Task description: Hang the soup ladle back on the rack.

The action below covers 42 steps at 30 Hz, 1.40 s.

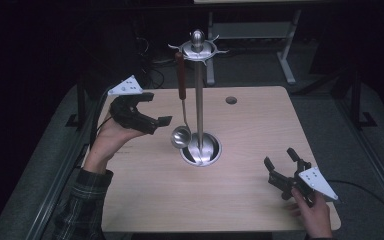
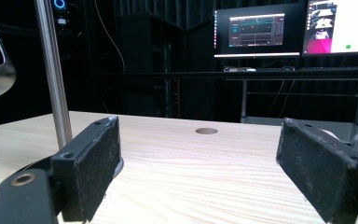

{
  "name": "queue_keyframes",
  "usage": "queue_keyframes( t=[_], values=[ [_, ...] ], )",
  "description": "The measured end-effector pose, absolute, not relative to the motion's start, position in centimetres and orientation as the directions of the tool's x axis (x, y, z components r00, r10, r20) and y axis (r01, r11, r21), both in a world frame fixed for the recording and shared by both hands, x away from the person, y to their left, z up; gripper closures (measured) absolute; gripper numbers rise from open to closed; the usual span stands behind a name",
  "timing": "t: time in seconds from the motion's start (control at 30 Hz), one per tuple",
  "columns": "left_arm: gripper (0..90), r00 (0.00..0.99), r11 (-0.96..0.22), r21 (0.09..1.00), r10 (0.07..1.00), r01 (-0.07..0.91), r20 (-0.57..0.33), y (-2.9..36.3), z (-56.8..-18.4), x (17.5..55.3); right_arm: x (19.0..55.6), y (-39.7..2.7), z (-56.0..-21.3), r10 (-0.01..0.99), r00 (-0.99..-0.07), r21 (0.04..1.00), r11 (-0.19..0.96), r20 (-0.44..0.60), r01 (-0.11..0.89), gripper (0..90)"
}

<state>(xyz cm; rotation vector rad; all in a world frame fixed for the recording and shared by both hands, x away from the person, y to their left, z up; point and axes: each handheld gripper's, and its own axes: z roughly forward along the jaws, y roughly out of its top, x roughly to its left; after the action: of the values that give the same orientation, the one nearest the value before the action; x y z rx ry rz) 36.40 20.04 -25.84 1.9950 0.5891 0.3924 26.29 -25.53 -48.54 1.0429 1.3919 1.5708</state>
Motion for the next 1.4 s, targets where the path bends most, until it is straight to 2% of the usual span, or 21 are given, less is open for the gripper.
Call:
queue_keyframes(
  t=[0.6,1.0,1.1,1.4],
  values=[
    [0.0,0.786,-0.391,0.869,0.618,0.303,0.003,22.9,-30.3,33.9,26.3,-25.5,-48.5,0.929,-0.360,0.995,-0.100,0.082,-0.031,12.8],
    [0.2,0.750,-0.390,0.864,0.661,0.319,0.021,24.8,-33.6,32.6,26.3,-25.5,-48.5,0.929,-0.360,0.995,-0.098,0.081,-0.031,12.8],
    [5.6,0.734,-0.394,0.862,0.678,0.319,0.038,25.2,-34.4,32.2,26.3,-25.5,-48.5,0.930,-0.360,0.995,-0.098,0.080,-0.032,12.8],
    [5.6,0.701,-0.406,0.836,0.712,0.369,0.037,26.3,-37.6,31.0,26.3,-25.5,-48.5,0.929,-0.360,0.995,-0.099,0.081,-0.032,12.8]
  ],
)
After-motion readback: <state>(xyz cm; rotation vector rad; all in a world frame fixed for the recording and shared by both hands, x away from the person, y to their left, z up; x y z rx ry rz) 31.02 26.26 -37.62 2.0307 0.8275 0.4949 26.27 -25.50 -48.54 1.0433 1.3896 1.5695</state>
